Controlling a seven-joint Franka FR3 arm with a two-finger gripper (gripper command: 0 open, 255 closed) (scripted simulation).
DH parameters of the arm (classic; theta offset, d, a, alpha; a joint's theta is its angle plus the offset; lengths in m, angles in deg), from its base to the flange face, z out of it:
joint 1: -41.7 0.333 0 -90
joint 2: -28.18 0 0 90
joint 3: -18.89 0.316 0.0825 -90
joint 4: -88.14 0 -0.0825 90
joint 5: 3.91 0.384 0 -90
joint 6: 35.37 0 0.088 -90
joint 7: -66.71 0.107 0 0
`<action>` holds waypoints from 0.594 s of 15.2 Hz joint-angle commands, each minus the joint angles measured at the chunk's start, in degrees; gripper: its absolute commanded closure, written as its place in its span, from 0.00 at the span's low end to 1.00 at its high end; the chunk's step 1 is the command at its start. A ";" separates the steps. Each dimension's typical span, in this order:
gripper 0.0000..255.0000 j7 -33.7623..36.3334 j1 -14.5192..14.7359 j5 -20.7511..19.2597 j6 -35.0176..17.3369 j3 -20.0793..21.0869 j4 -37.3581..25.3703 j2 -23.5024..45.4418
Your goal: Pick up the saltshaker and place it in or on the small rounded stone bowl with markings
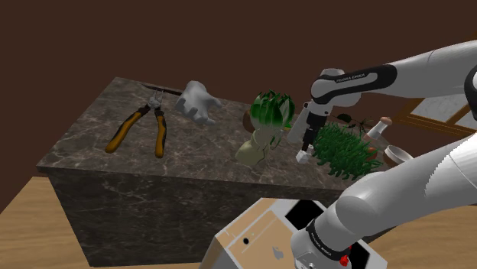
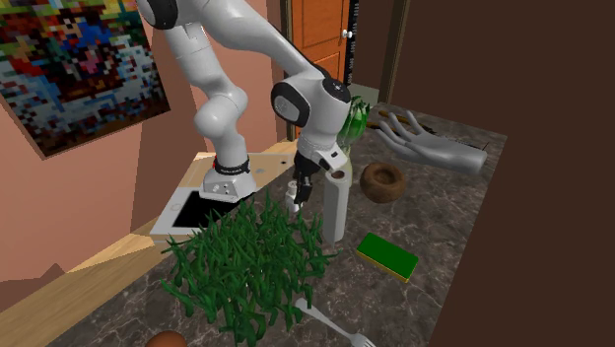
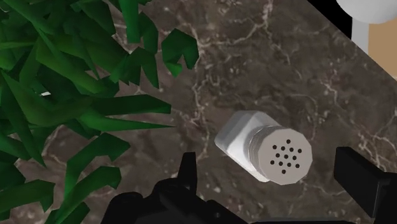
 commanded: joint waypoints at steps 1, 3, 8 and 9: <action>1.00 -0.17 -0.43 -0.13 0.05 -0.70 0.47 0.81; 1.00 -0.06 -0.48 -0.25 0.33 -0.60 0.55 0.44; 1.00 0.33 -0.20 0.06 0.05 -0.35 0.69 0.66; 1.00 0.26 -0.23 0.05 0.05 -0.41 0.66 0.70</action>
